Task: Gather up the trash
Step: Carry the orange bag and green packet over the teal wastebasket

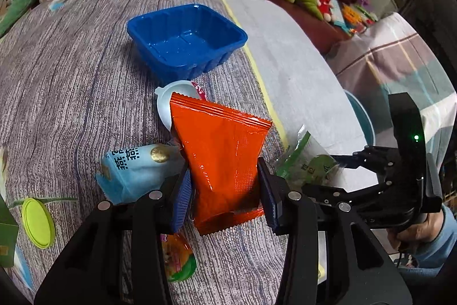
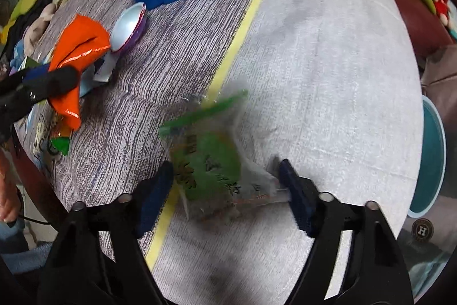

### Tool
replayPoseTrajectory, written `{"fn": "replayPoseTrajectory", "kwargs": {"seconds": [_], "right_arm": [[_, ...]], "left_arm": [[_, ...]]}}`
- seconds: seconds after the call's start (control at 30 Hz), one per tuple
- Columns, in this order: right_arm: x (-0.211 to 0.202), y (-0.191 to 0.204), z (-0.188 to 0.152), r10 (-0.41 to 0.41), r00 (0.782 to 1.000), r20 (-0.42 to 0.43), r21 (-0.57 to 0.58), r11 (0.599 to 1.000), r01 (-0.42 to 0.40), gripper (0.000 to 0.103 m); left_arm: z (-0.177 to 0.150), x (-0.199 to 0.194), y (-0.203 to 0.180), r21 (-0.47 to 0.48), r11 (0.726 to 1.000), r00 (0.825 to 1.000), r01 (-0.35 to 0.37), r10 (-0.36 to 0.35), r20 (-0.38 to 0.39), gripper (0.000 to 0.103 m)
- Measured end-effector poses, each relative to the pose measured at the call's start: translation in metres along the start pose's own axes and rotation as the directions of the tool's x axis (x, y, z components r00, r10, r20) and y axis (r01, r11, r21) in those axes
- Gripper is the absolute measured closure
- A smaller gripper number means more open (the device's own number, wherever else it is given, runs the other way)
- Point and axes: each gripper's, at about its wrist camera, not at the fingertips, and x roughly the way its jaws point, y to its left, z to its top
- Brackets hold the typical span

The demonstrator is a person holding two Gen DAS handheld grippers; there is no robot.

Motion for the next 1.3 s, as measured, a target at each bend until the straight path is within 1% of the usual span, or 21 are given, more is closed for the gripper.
{"fn": "replayPoseTrajectory", "kwargs": {"seconds": [0.03,0.07,0.1,0.27,0.37,0.47,0.73,0.97,1.13,1.3], "right_arm": [[-0.001,-0.002,0.000,0.008,1.000,0.009,0.009,1.000,-0.008,0.041],[-0.002,-0.004,0.001,0.018,1.000,0.014,0.018,1.000,-0.018,0.046],[-0.005,-0.008,0.001,0.030,0.999,0.022,0.033,0.999,-0.031,0.047],[-0.014,-0.024,0.002,0.042,0.998,0.055,0.082,0.995,-0.047,0.047],[-0.029,-0.040,-0.002,0.046,0.995,0.092,0.126,0.990,-0.058,0.047],[-0.043,-0.058,-0.005,0.031,0.991,0.129,0.172,0.984,-0.053,0.047],[-0.086,-0.134,-0.022,-0.036,0.977,0.212,0.312,0.949,-0.032,0.047],[-0.116,-0.198,-0.038,-0.085,0.954,0.289,0.417,0.908,-0.045,0.047],[-0.134,-0.244,-0.058,-0.127,0.937,0.326,0.490,0.870,-0.053,0.047],[-0.150,-0.286,-0.079,-0.175,0.921,0.347,0.552,0.832,-0.050,0.047]], "left_arm": [[0.001,0.001,0.000,-0.002,1.000,1.000,0.000,0.000,-0.001,0.059],[0.002,0.002,0.000,-0.004,1.000,1.000,-0.001,0.001,-0.003,0.059],[0.003,0.003,0.000,-0.005,1.000,1.000,-0.001,0.000,-0.005,0.059],[0.012,0.005,-0.010,0.015,1.000,1.000,0.002,-0.002,-0.003,0.059],[0.019,0.008,-0.024,0.037,0.999,1.000,0.010,-0.010,-0.005,0.059],[0.027,0.015,-0.044,0.070,0.997,1.000,0.026,-0.025,-0.012,0.059],[0.047,0.047,-0.119,0.185,0.980,0.997,0.071,-0.061,-0.056,0.058],[0.060,0.075,-0.190,0.288,0.953,0.992,0.094,-0.067,-0.103,0.058],[0.067,0.090,-0.233,0.340,0.934,0.990,0.111,-0.074,-0.122,0.058],[0.077,0.110,-0.276,0.363,0.920,0.984,0.146,-0.097,-0.150,0.058]]}}
